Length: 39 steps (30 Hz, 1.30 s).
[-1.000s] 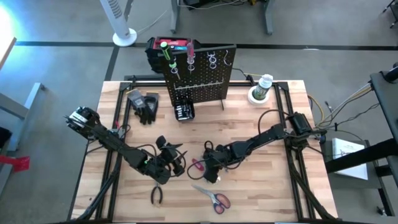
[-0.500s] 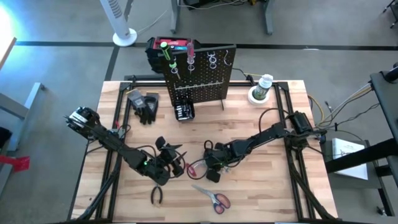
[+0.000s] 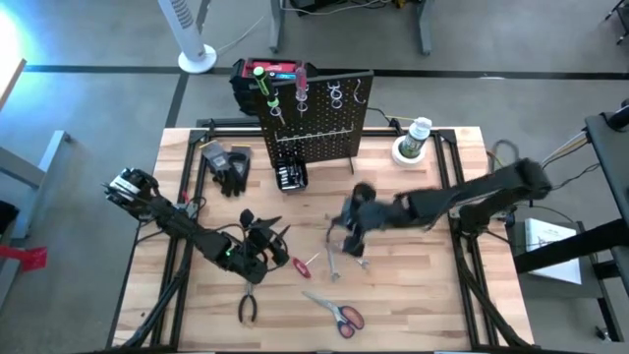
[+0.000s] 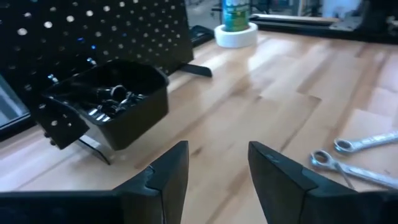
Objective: Hang tools onto peg board
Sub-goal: Hang the center combination wrench on the pegboard
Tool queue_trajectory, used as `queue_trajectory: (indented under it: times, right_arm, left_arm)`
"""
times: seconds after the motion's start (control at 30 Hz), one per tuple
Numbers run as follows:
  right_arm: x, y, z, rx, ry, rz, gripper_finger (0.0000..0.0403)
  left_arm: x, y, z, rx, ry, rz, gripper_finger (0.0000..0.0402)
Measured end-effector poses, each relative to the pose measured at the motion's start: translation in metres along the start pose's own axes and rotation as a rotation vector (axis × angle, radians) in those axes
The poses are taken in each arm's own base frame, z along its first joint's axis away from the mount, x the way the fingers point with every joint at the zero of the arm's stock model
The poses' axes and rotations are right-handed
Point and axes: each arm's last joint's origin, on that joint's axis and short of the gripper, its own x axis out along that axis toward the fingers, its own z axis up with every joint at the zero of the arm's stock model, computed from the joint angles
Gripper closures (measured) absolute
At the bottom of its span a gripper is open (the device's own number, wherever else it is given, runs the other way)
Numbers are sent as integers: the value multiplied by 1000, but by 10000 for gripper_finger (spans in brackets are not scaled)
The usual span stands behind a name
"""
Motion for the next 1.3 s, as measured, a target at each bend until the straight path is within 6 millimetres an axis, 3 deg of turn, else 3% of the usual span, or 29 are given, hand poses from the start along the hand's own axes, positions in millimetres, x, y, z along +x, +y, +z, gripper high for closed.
queue_trajectory:
  times: [0.27,0.57,0.73,1.3]
  right_arm:
    - [-66,-75,35,49,-251,-121,403]
    - [-80,-150,44,134,-368,-137,403]
    - [-88,-174,45,186,-416,-135,403]
    - [-103,-227,37,286,-493,46,403]
  left_arm:
    - [11,4,3,-22,0,42,247]
    - [22,7,6,-66,41,36,247]
    - [22,7,6,-86,51,24,247]
    - [31,11,7,-98,72,39,247]
